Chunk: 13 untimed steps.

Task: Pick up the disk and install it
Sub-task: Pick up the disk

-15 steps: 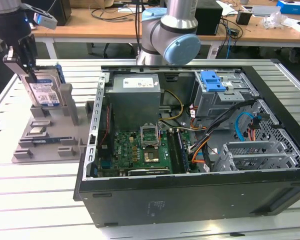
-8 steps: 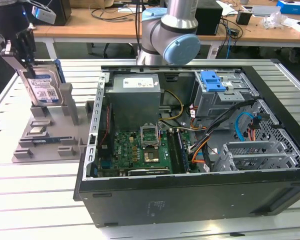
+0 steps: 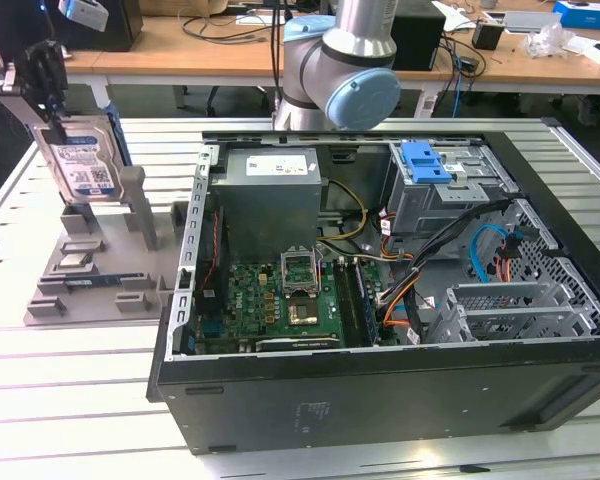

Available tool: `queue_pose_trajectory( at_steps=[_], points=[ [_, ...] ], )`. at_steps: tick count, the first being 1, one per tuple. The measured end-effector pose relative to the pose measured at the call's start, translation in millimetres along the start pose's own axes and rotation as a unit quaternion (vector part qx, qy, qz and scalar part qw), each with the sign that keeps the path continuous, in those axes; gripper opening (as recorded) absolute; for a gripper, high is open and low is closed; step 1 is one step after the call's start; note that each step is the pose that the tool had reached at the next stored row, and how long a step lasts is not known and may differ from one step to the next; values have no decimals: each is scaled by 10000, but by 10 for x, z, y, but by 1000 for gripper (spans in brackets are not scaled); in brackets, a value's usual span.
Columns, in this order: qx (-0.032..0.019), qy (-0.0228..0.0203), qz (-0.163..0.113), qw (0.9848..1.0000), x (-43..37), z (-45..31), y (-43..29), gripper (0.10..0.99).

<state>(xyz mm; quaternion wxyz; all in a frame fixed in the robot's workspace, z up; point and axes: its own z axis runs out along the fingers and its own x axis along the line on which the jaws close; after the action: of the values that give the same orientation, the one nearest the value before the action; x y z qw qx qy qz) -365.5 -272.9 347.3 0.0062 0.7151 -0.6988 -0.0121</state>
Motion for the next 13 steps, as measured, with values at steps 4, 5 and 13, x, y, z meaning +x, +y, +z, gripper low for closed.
queue_pose_trajectory(
  at_steps=[4, 5, 13],
  points=[
    [0, 0, 0, 10000, -13, -101, 2, 369],
    [0, 0, 0, 10000, -16, -122, 3, 369],
    [0, 0, 0, 10000, -33, -331, 7, 369]
  ],
)
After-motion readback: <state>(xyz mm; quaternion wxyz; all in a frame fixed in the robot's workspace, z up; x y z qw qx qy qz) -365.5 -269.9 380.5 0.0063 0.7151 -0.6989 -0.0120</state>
